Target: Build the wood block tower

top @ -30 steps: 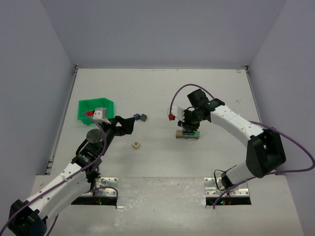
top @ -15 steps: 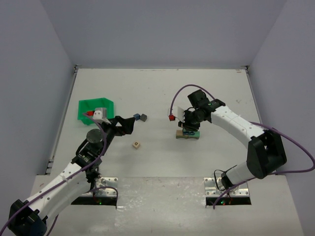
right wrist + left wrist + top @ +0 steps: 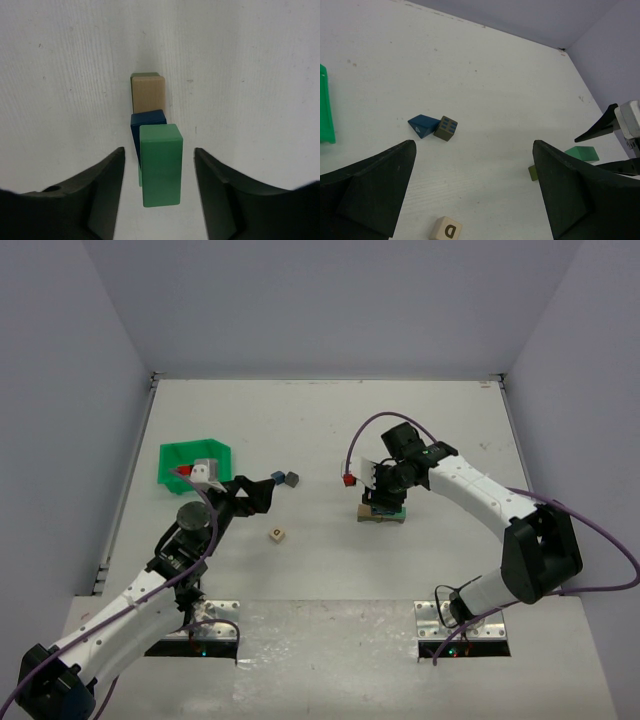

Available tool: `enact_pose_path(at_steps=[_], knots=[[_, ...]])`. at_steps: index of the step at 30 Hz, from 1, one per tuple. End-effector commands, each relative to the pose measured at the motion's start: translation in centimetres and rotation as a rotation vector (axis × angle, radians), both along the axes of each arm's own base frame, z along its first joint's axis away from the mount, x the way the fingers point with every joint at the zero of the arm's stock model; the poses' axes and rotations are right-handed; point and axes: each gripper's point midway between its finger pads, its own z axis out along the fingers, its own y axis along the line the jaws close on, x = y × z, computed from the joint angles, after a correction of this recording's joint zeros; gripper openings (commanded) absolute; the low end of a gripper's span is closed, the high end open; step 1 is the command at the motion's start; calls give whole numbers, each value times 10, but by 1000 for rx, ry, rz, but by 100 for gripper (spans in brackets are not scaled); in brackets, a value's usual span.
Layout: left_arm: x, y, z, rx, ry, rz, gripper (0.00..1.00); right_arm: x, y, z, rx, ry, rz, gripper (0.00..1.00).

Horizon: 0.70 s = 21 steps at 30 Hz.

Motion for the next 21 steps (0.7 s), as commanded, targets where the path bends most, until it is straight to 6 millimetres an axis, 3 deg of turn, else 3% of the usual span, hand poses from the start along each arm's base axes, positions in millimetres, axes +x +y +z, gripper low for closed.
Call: enact_pose_path(at_steps=[1,2,3,4,13,21], knots=[[4,-2,26,-23,-67,1,100,3,4,10,20,-34,19,68],[4,-1,26,-23,-67,1,100,3,4,11,17,-40,20,69],[4,-1,26,-23,-67,1,100,5,3,11,13,-48,22,91],[4,-1,26,-24,-68,1,100,6,3,11,11,-52,24,99],[3,-4,23,-13,-68,-16,100,3,-19,7,-7,-66,68,99],[6,-7,21,-4,-64,-25,100,2,-27,12,95,-16,103,99]])
